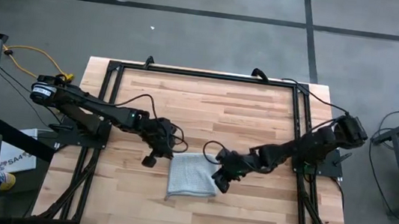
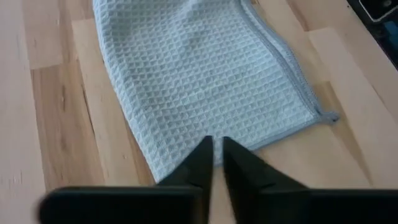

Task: Fold microfiber towels
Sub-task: Fold the gray towel

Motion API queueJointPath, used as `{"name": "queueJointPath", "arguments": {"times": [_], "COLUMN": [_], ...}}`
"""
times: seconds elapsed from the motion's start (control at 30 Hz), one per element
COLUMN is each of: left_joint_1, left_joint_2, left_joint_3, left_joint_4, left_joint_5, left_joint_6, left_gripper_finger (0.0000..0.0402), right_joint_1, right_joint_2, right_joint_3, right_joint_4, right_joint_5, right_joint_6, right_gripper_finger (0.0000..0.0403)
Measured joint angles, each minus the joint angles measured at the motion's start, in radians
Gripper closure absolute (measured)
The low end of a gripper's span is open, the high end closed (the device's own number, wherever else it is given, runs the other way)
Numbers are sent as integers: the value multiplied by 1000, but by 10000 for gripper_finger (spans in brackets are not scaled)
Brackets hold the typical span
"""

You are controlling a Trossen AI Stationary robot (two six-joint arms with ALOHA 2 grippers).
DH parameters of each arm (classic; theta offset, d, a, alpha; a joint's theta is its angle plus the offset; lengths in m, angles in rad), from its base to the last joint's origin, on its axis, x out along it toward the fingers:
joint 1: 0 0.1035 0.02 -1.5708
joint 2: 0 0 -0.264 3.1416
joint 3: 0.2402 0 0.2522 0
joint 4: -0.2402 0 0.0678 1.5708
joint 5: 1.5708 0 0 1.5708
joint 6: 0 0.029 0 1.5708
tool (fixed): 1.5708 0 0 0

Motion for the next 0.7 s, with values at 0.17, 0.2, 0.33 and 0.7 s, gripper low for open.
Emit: {"name": "queueJointPath", "arguments": {"times": [0.17, 0.2, 0.33, 0.7], "left_joint_1": [0, 0, -1, -54], "left_joint_2": [7, 17, 76, 188], "left_joint_3": [0, 1, 0, 1], "left_joint_4": [4, 7, 24, 122], "left_joint_5": [0, 1, 1, -75], "left_joint_6": [90, 108, 119, 218], "left_gripper_finger": [396, 398, 400, 401], "right_joint_1": [29, 33, 45, 47], "right_joint_2": [44, 62, 131, 164], "right_joint_3": [0, 1, 0, 0], "right_joint_4": [32, 58, 112, 178], "right_joint_5": [10, 9, -5, 5], "right_joint_6": [44, 56, 80, 79], "right_gripper_finger": [399, 399, 399, 399]}}
